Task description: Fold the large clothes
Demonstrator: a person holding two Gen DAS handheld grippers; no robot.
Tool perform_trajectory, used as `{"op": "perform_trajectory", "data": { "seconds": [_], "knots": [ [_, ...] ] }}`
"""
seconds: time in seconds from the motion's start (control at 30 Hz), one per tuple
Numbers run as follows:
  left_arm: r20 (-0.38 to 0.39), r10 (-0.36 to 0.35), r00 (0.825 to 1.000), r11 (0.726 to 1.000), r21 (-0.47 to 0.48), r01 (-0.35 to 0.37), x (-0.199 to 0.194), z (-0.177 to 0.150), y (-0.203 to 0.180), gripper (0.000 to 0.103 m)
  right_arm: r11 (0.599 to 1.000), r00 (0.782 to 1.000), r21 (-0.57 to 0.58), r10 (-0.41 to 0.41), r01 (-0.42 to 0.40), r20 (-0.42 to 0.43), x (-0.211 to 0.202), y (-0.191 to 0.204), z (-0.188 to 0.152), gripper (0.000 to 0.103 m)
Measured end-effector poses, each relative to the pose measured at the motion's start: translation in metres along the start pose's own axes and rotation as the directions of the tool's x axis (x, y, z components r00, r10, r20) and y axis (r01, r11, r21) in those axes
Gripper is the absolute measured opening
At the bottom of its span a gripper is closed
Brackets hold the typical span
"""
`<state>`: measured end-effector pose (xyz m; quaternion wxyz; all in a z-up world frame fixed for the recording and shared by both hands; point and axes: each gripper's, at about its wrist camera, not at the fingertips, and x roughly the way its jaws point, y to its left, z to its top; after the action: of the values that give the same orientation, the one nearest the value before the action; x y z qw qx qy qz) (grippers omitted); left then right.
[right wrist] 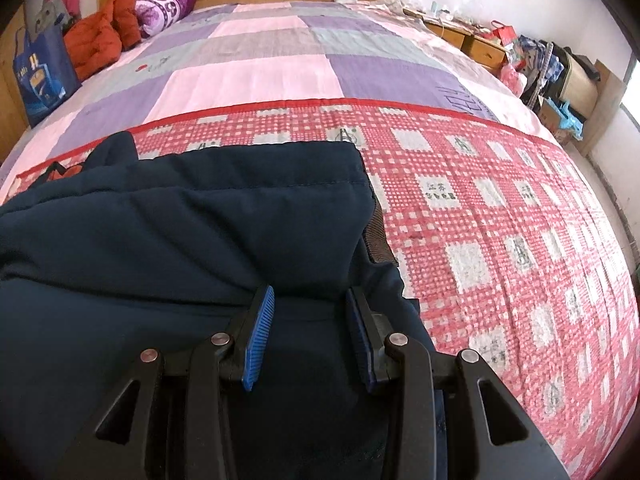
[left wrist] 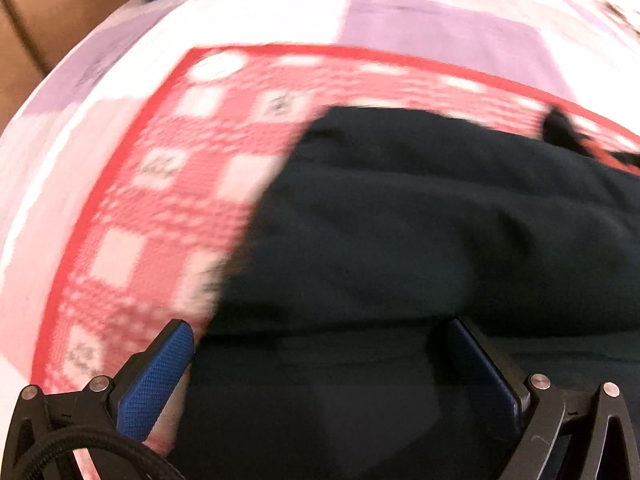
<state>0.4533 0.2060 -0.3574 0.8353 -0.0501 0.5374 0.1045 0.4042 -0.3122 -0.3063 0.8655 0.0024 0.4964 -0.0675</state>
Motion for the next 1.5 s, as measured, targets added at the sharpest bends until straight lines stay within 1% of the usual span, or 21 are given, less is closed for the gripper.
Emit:
{"op": "perform_trajectory", "data": {
  "seconds": [0.1, 0.2, 0.23, 0.3, 0.4, 0.53, 0.6, 0.67, 0.77, 0.83, 0.9, 0.93, 0.97, 1.0, 1.1, 1.2, 1.27, 1.33, 1.37, 1.43, 1.5],
  "knots": [
    [-0.025, -0.007, 1.000, 0.999, -0.047, 0.006, 0.006, -0.001, 0.018, 0.103, 1.000, 1.000, 0.004, 0.016, -0.016, -0.004, 0.002, -0.003, 0.001, 0.039],
    [-0.027, 0.014, 1.000, 1.000, -0.027, -0.014, -0.003, 0.001, 0.016, 0.101, 1.000, 0.999, 0.001, 0.029, -0.029, -0.021, 0.001, -0.006, 0.006, 0.039],
    [-0.009, -0.004, 1.000, 1.000, -0.014, 0.004, -0.013, 0.001, 0.013, 0.100, 1.000, 1.000, -0.018, 0.009, -0.010, -0.020, -0.004, -0.003, 0.009, 0.039],
    [0.050, -0.116, 0.992, 0.993, 0.032, 0.115, -0.037, 0.003, -0.001, 0.100, 0.995, 0.997, -0.078, -0.065, 0.067, 0.034, -0.024, 0.012, 0.016, 0.039],
    [0.087, -0.239, 0.967, 0.968, 0.105, 0.230, -0.057, 0.007, -0.033, 0.100, 0.984, 0.987, -0.174, 0.069, -0.043, 0.144, -0.060, 0.057, 0.027, 0.044],
    [0.029, -0.338, 0.941, 0.930, 0.163, 0.330, -0.050, 0.015, -0.096, 0.100, 0.944, 0.963, -0.240, 0.253, -0.225, 0.092, -0.063, 0.137, 0.041, 0.051],
    [0.001, -0.330, 0.944, 0.936, 0.130, 0.327, -0.035, 0.016, -0.109, 0.100, 0.933, 0.958, -0.243, 0.282, -0.265, 0.040, -0.050, 0.170, 0.041, 0.051],
    [-0.018, -0.282, 0.959, 0.953, 0.104, 0.283, -0.020, 0.015, -0.104, 0.100, 0.932, 0.970, -0.274, 0.245, -0.235, 0.000, -0.033, 0.183, 0.039, 0.051],
    [-0.014, -0.202, 0.979, 0.972, 0.116, 0.202, -0.006, 0.010, -0.082, 0.103, 0.958, 0.991, -0.255, 0.130, -0.132, -0.023, -0.003, 0.143, 0.036, 0.050],
    [0.004, -0.167, 0.986, 0.981, 0.104, 0.166, -0.003, 0.009, -0.059, 0.103, 0.987, 1.000, -0.157, 0.021, -0.023, -0.011, 0.008, 0.086, 0.038, 0.050],
    [0.017, -0.145, 0.989, 0.987, 0.069, 0.144, -0.001, 0.007, -0.037, 0.103, 0.998, 0.999, -0.054, -0.032, 0.031, -0.026, 0.017, 0.023, 0.037, 0.049],
    [0.018, -0.153, 0.988, 0.987, 0.050, 0.152, 0.000, 0.006, -0.028, 0.103, 0.999, 0.998, -0.022, -0.043, 0.042, -0.042, 0.020, 0.001, 0.036, 0.042],
    [0.017, -0.179, 0.984, 0.983, 0.038, 0.179, -0.002, 0.002, -0.022, 0.103, 1.000, 0.998, 0.005, -0.007, 0.007, -0.055, 0.023, -0.017, 0.034, 0.023],
    [0.022, -0.172, 0.985, 0.984, 0.054, 0.171, -0.003, 0.000, -0.025, 0.103, 1.000, 0.998, 0.005, -0.003, 0.003, -0.060, 0.025, -0.025, 0.032, 0.018],
    [0.050, -0.152, 0.987, 0.983, 0.112, 0.146, -0.003, -0.002, -0.031, 0.103, 0.999, 0.999, -0.048, -0.026, 0.024, -0.030, 0.027, -0.022, 0.028, 0.018],
    [0.039, -0.191, 0.981, 0.975, 0.124, 0.185, 0.006, -0.004, -0.027, 0.103, 0.997, 0.997, 0.043, 0.069, -0.067, -0.037, 0.032, -0.037, 0.024, 0.018],
    [0.014, -0.181, 0.983, 0.976, 0.129, 0.178, 0.008, -0.001, -0.029, 0.103, 0.995, 0.995, 0.053, 0.087, -0.084, -0.057, 0.036, -0.035, 0.027, 0.018],
    [0.004, -0.138, 0.990, 0.981, 0.141, 0.136, -0.001, 0.001, -0.034, 0.101, 0.999, 0.997, 0.001, 0.042, -0.042, -0.070, 0.030, -0.024, 0.034, 0.018],
    [0.023, -0.127, 0.992, 0.980, 0.159, 0.122, -0.014, -0.001, -0.036, 0.100, 0.999, 0.998, -0.045, -0.021, 0.019, -0.051, 0.018, -0.013, 0.037, 0.019],
    [0.087, -0.186, 0.979, 0.965, 0.206, 0.165, -0.048, -0.014, -0.041, 0.100, 0.993, 0.998, -0.097, -0.060, 0.062, 0.027, -0.012, 0.010, 0.030, 0.019],
    [0.126, -0.275, 0.953, 0.940, 0.245, 0.238, -0.090, -0.044, -0.049, 0.100, 0.991, 0.989, -0.129, 0.045, -0.027, 0.143, -0.058, 0.036, 0.011, 0.024]
  ]
}}
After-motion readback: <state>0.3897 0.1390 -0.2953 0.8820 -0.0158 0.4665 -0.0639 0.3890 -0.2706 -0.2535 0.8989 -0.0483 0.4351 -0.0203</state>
